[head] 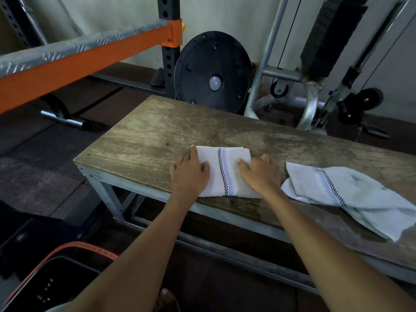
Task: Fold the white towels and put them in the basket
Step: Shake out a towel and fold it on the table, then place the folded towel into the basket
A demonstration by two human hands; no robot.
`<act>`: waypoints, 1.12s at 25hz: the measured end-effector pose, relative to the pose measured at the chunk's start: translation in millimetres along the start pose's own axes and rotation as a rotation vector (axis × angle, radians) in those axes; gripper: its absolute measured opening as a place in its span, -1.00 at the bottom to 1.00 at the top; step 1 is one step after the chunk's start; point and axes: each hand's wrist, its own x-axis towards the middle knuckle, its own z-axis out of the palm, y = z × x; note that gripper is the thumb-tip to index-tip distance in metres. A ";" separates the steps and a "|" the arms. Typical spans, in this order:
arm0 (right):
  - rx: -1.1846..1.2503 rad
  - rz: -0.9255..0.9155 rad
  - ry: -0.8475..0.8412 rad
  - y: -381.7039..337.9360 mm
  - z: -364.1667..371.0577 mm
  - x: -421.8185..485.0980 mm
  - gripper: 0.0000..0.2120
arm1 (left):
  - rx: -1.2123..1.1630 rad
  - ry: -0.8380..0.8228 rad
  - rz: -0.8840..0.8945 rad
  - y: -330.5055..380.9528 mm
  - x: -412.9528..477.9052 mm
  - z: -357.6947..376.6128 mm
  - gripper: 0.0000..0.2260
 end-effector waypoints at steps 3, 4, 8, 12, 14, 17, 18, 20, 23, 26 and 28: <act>0.062 0.081 -0.091 -1.8 -3.2 -0.6 -0.44 | -0.144 -0.147 -0.125 7.7 3.6 -4.2 -0.41; 0.124 0.128 -0.134 -4.3 -5.2 0.8 -0.47 | -0.176 -0.190 -0.169 8.9 6.4 -3.8 -0.42; 0.324 0.223 -0.260 -10.1 -10.4 -1.0 -0.54 | -0.228 -0.218 -0.226 14.1 2.3 -7.9 -0.60; 0.579 0.203 -0.295 -8.1 -33.2 -14.9 -0.85 | -0.576 -0.191 -0.268 24.1 -11.1 -22.9 -0.73; 0.718 0.241 -0.270 -7.1 -55.1 -25.7 -0.80 | -0.723 -0.210 -0.272 29.2 -18.4 -42.2 -0.75; 0.960 0.274 -0.222 -11.4 -89.2 -40.7 -0.54 | -0.940 -0.253 -0.280 37.1 -32.0 -82.3 -0.74; 1.036 0.260 -0.225 -11.0 -96.9 -43.0 -0.43 | -0.984 -0.254 -0.283 42.0 -36.7 -96.1 -0.74; 1.137 0.243 -0.242 -16.8 -126.9 -56.7 -0.30 | -1.029 -0.216 -0.302 57.3 -50.7 -127.7 -0.75; 1.238 0.189 -0.237 -34.9 -177.8 -95.6 -0.56 | -1.136 -0.144 -0.350 78.9 -76.7 -171.6 -0.74; 1.208 0.141 -0.202 -48.6 -202.1 -119.1 -0.68 | -1.183 -0.040 -0.354 82.0 -98.6 -199.8 -0.73; 1.166 0.083 -0.211 -60.5 -207.6 -133.2 -0.70 | -1.172 0.061 -0.302 74.6 -117.4 -216.3 -0.79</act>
